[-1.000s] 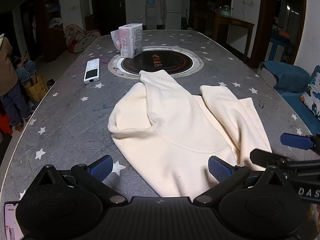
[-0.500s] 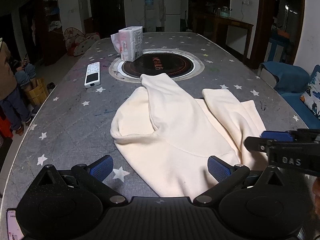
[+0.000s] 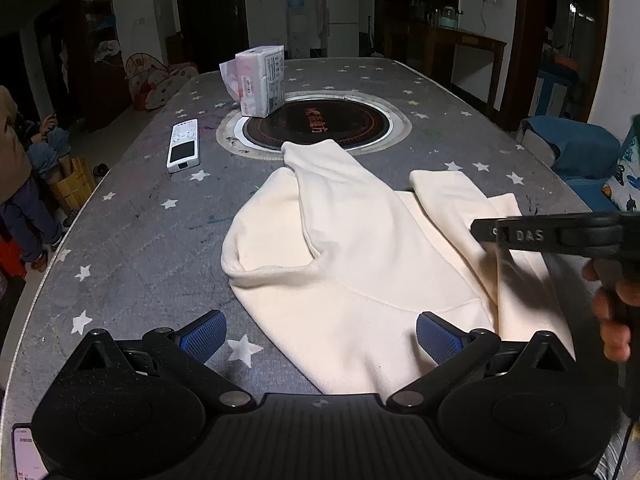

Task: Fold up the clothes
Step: 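Close the right tool on the sweatshirt fabric and lift it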

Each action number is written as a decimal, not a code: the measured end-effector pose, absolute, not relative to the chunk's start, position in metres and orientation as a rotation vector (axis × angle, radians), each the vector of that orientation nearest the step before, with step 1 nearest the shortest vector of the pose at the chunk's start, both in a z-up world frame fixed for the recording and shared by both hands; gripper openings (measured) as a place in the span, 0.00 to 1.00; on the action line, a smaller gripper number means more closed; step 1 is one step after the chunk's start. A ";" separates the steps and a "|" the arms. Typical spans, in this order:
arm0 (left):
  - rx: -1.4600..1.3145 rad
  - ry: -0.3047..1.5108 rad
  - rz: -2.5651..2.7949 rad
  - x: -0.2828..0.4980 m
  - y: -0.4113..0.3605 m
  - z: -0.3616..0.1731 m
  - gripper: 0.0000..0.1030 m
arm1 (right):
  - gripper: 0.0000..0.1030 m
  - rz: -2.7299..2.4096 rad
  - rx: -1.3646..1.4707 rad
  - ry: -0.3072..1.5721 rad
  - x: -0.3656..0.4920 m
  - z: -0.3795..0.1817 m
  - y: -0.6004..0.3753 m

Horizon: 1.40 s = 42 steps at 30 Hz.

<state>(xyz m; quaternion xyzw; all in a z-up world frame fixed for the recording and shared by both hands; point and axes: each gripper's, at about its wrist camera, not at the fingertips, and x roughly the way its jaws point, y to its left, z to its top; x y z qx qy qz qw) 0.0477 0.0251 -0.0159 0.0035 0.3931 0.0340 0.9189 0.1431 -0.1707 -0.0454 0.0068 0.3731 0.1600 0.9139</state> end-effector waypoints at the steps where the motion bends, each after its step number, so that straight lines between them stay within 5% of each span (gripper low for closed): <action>1: 0.006 0.812 0.071 0.048 0.026 -0.017 1.00 | 0.25 0.331 0.003 0.765 0.144 -0.046 -0.169; 3: 0.004 0.818 0.074 0.049 0.027 -0.018 1.00 | 0.09 0.338 -0.019 0.747 0.144 -0.046 -0.167; 6: 0.003 0.820 0.078 0.050 0.029 -0.019 1.00 | 0.06 0.328 -0.031 0.718 0.140 -0.042 -0.170; 17: -0.002 0.817 0.059 0.048 0.030 -0.021 1.00 | 0.05 0.104 -0.240 0.551 0.076 -0.006 -0.228; 26: -0.004 0.819 0.052 0.048 0.030 -0.023 1.00 | 0.08 -0.054 -0.250 0.694 0.051 -0.023 -0.275; 42: -0.021 0.792 0.114 0.054 0.058 -0.003 1.00 | 0.13 0.541 -0.073 0.772 0.117 -0.019 -0.155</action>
